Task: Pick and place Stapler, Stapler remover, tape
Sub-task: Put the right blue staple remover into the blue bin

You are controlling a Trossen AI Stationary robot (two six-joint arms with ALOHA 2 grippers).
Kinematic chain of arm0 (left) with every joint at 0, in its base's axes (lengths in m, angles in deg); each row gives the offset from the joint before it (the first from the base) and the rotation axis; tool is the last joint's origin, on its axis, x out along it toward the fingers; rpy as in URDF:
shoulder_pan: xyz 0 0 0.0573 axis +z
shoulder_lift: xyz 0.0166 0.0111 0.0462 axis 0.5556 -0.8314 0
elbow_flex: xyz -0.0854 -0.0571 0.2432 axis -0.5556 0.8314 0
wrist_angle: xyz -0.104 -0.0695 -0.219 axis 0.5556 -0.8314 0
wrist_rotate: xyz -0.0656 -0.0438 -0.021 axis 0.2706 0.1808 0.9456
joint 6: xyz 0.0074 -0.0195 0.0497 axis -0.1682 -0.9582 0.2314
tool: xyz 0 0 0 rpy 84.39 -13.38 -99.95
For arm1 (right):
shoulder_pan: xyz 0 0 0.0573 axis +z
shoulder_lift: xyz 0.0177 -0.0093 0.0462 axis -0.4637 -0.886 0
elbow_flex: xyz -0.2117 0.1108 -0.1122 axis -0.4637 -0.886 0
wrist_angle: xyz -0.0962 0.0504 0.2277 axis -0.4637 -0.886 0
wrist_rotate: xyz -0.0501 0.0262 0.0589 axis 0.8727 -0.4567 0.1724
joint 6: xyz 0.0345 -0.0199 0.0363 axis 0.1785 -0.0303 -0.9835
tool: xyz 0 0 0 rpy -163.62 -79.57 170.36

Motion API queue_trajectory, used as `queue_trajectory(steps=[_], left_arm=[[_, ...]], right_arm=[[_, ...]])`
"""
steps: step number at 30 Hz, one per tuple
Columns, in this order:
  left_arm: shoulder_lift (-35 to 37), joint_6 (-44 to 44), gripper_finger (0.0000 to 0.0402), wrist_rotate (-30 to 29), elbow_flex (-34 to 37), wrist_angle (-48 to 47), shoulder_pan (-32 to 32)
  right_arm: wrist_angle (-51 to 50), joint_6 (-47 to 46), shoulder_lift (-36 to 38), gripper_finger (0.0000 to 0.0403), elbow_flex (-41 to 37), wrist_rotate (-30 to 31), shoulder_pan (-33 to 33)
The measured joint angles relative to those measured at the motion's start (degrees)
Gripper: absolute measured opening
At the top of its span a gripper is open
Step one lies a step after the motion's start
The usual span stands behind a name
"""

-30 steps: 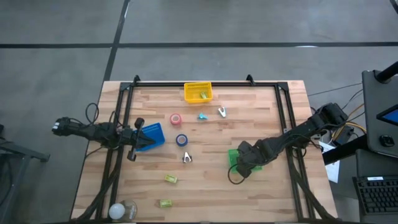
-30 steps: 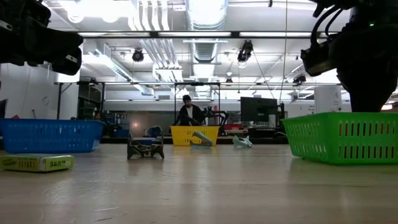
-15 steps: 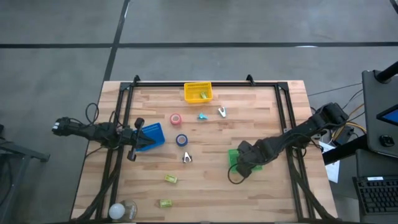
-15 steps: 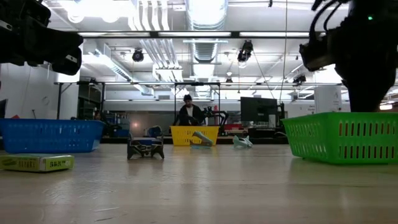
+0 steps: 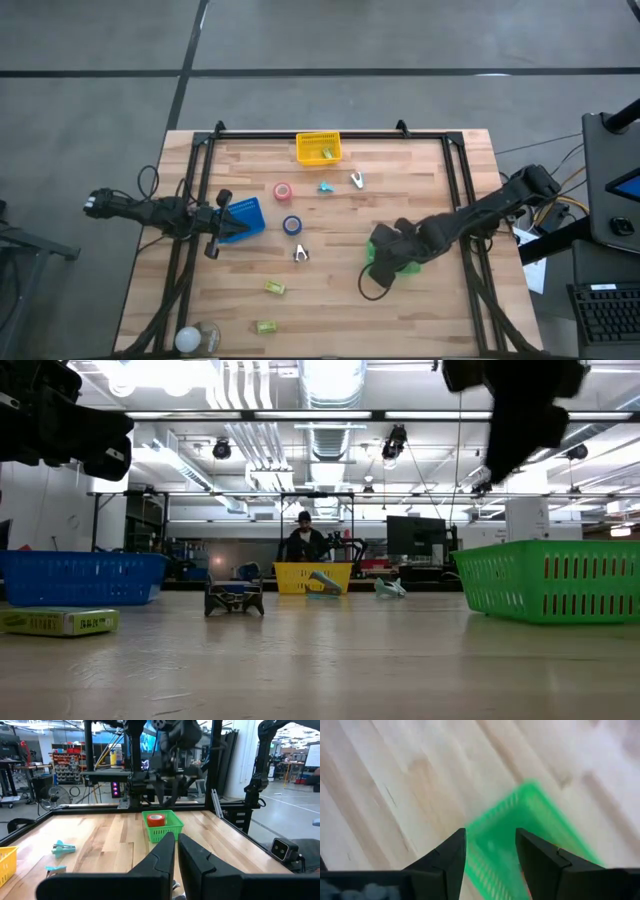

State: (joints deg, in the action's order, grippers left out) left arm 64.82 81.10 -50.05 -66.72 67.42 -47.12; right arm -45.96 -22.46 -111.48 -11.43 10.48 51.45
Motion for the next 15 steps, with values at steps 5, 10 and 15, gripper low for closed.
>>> queue_trajectory(steps=[5,10,15], left_arm=[[0.0,0.0,0.0026,0.0,0.0,0.0,0.0],[0.0,0.0,0.0026,0.0,0.0,0.0,0.0],[0.0,0.0,0.0026,0.0,0.0,0.0,0.0]], right_arm=[[0.1,5.4,0.0,0.0169,3.1,6.7,-0.7],[5.5,11.8,0.0,0.0164,3.9,7.4,-2.9],[10.5,18.5,0.0,0.0154,3.0,7.3,-4.2]])
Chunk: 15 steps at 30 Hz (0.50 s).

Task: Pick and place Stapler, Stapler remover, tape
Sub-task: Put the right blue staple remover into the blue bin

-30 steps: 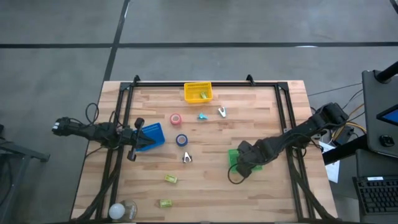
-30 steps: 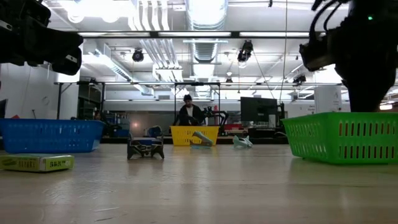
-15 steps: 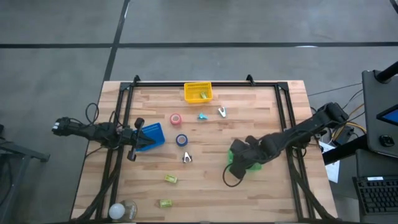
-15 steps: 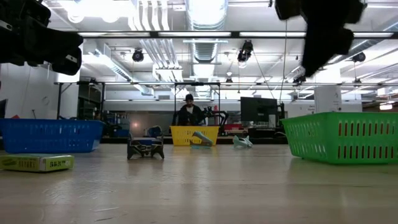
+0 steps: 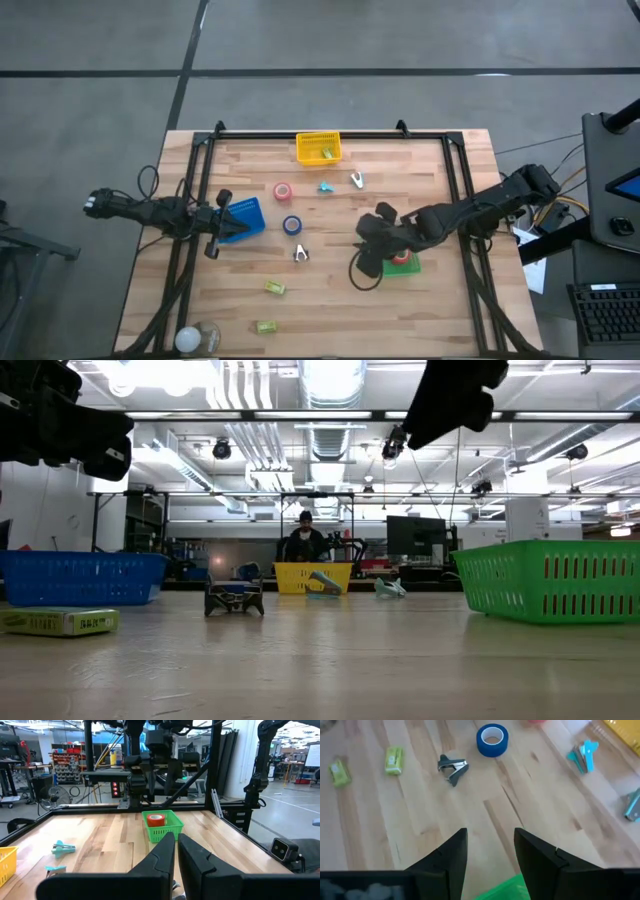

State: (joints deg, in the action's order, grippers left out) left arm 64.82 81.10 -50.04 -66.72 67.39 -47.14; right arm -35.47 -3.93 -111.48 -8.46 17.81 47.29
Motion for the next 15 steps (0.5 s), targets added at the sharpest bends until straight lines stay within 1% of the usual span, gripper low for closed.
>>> queue_trajectory(steps=[5,10,15], left_arm=[[0.0,0.0,0.0026,0.0,0.0,0.0,0.0],[0.0,0.0,0.0026,0.0,0.0,0.0,0.0],[0.0,0.0,0.0026,0.0,0.0,0.0,0.0]], right_arm=[[0.0,2.4,0.0,0.0141,-0.2,0.3,0.0],[0.0,4.4,0.0,0.0128,-0.9,3.2,-1.4],[0.4,1.9,0.0,0.0118,-1.9,3.9,-4.8]])
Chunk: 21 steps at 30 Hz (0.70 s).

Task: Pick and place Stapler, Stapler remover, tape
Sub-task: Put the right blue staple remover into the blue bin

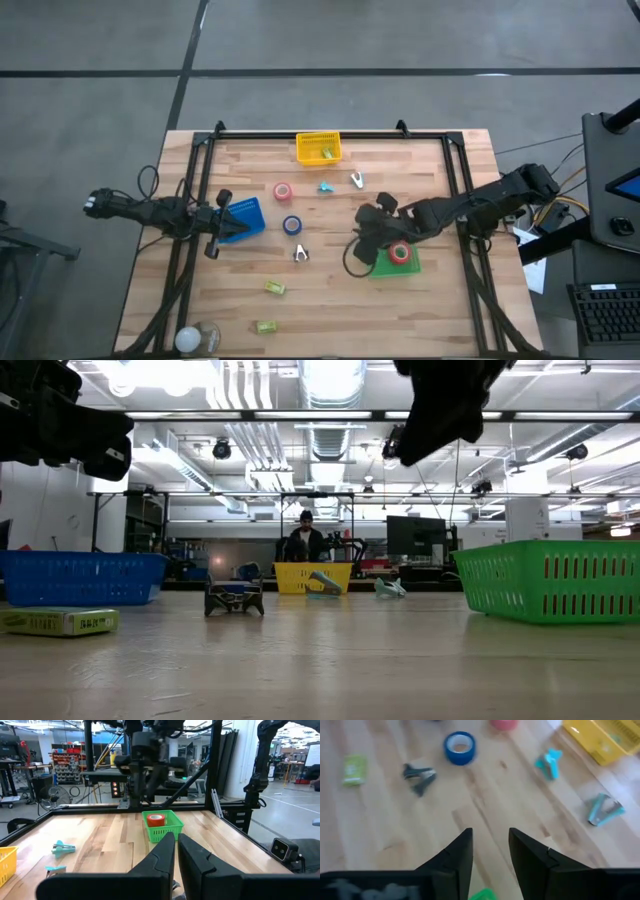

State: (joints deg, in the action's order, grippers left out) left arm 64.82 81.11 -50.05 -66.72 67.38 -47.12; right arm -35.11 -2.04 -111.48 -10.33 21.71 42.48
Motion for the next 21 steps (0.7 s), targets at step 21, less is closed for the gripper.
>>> queue_trajectory(steps=[21], left_arm=[[0.0,0.0,0.0026,0.0,0.0,0.0,0.0]], right_arm=[[11.5,-3.0,-0.1,0.0093,-10.0,-19.1,-36.4]])
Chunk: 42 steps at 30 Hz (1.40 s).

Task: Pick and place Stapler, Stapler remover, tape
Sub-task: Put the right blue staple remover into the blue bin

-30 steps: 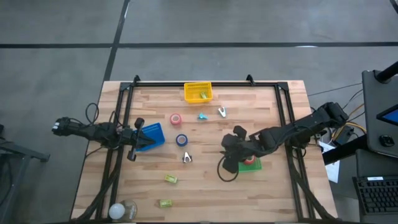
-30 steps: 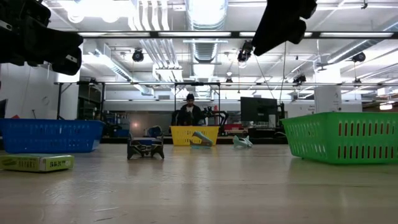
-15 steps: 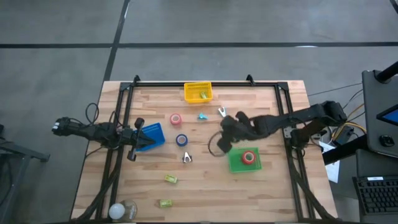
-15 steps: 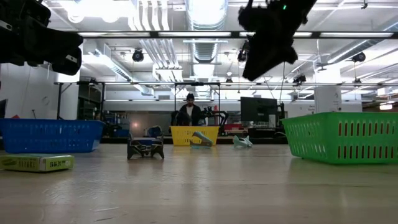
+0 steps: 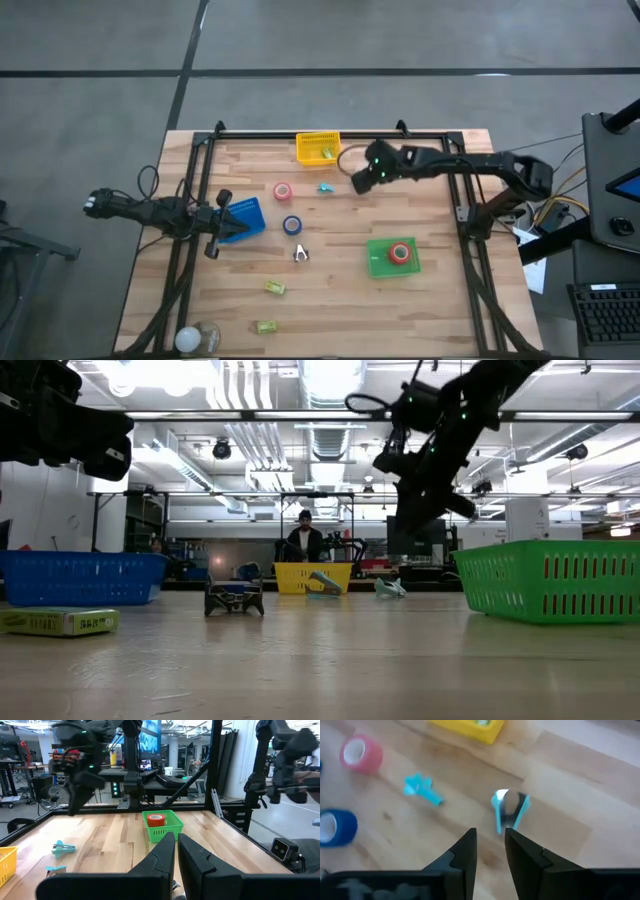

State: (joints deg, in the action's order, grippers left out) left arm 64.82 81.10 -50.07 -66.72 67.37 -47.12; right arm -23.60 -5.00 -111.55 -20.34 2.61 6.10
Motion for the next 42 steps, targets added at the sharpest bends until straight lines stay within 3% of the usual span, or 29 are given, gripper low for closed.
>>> queue_trajectory(steps=[5,11,26,42], left_arm=[[0.0,0.0,0.0026,0.0,0.0,0.0,0.0],[0.0,0.0,0.0026,0.0,0.0,0.0,0.0],[0.0,0.0,0.0026,0.0,0.0,0.0,0.0],[0.0,0.0,0.0026,0.0,0.0,0.0,0.0]], right_arm=[[2.7,0.0,0.0,0.0081,-1.8,-3.2,-5.4],[6.4,0.1,-3.4,0.0079,-2.5,-3.4,-6.3],[6.9,2.6,-12.3,0.0132,0.5,-2.8,-7.0],[9.0,4.0,-16.6,0.0068,0.5,-4.3,-7.3]])
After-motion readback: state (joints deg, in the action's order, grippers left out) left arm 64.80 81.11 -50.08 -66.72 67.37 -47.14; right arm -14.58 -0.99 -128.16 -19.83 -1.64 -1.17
